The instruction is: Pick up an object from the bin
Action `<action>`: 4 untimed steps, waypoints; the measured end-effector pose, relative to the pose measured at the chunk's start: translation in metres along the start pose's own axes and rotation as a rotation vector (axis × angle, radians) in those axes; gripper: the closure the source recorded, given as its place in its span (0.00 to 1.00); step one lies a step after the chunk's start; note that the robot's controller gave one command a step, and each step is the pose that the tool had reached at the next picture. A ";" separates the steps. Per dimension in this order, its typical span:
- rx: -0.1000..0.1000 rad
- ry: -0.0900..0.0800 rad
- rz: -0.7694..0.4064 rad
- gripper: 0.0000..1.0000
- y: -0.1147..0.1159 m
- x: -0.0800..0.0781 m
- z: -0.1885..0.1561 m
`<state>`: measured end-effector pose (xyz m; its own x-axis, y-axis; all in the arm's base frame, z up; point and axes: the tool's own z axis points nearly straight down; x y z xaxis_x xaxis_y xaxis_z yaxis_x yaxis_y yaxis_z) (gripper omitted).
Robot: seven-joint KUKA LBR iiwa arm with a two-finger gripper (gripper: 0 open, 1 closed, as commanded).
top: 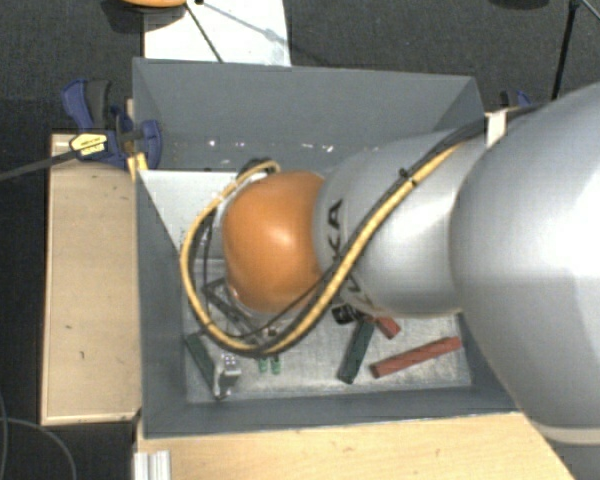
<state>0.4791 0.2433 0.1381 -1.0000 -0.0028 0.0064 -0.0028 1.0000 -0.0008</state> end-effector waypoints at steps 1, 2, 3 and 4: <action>-0.002 -0.007 0.005 0.00 -0.001 -0.002 -0.004; -0.005 -0.015 0.154 1.00 -0.010 -0.018 0.062; -0.005 -0.016 0.156 1.00 -0.010 -0.018 0.062; 0.001 -0.001 0.161 1.00 -0.015 -0.014 0.020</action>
Offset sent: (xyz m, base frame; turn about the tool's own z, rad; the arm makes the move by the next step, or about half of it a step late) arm 0.0133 -0.0100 -0.0681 0.1507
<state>0.4932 0.2281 0.1182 -0.9874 0.1579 0.0050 0.1579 0.9875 -0.0028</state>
